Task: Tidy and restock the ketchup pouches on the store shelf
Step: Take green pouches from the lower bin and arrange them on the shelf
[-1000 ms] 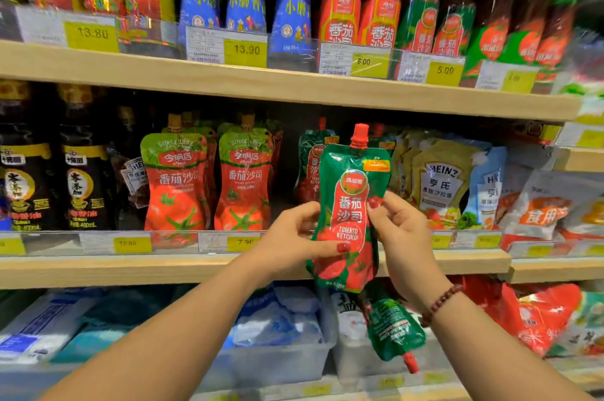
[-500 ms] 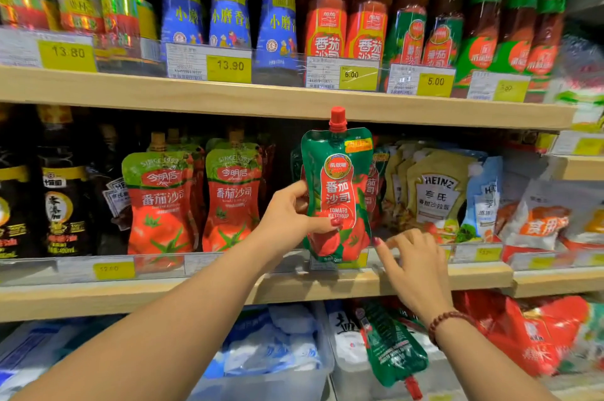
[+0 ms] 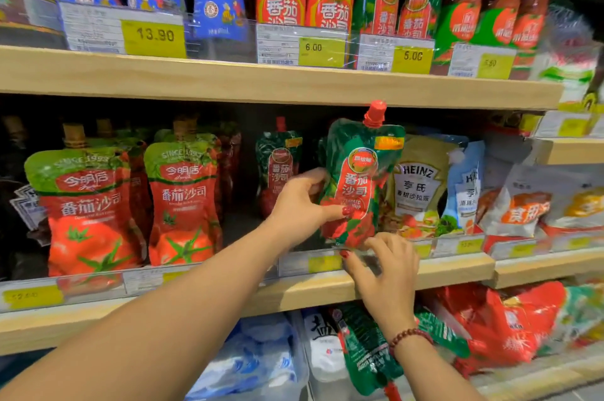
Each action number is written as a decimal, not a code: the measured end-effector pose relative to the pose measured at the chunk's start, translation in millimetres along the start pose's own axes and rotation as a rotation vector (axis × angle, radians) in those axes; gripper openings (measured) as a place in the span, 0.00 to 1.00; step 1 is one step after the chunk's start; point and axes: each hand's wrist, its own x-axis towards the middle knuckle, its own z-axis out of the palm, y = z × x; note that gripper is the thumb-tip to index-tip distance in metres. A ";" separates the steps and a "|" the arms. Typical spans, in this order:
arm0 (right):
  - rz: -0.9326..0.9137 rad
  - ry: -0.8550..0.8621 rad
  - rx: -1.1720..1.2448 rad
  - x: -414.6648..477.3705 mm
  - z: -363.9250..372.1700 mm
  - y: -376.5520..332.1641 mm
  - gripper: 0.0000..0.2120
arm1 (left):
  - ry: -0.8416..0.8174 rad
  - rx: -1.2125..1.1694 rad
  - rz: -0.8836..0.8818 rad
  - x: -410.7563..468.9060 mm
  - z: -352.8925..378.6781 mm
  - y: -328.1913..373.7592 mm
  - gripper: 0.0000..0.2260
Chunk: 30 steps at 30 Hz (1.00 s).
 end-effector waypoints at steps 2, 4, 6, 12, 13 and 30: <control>-0.009 0.021 0.020 -1.1 1.1 0.5 0.16 | 0.039 -0.025 0.029 8.1 2.2 -5.1 0.23; -0.007 0.035 0.032 -2.0 1.7 0.5 0.17 | 0.054 -0.040 0.046 15.1 5.9 -12.0 0.24; -0.005 0.031 0.027 -2.3 2.4 1.1 0.17 | 0.037 -0.011 0.020 21.3 11.9 -22.7 0.25; -0.017 0.062 0.053 -3.5 4.3 2.2 0.16 | -0.076 0.093 -0.139 40.5 32.6 -44.0 0.27; -0.020 0.072 0.061 -4.0 5.1 2.9 0.15 | -0.091 0.104 -0.149 42.9 33.8 -44.2 0.27; 0.004 0.067 0.084 -5.9 6.2 1.3 0.16 | -0.052 -0.005 -0.387 39.2 40.4 -33.1 0.19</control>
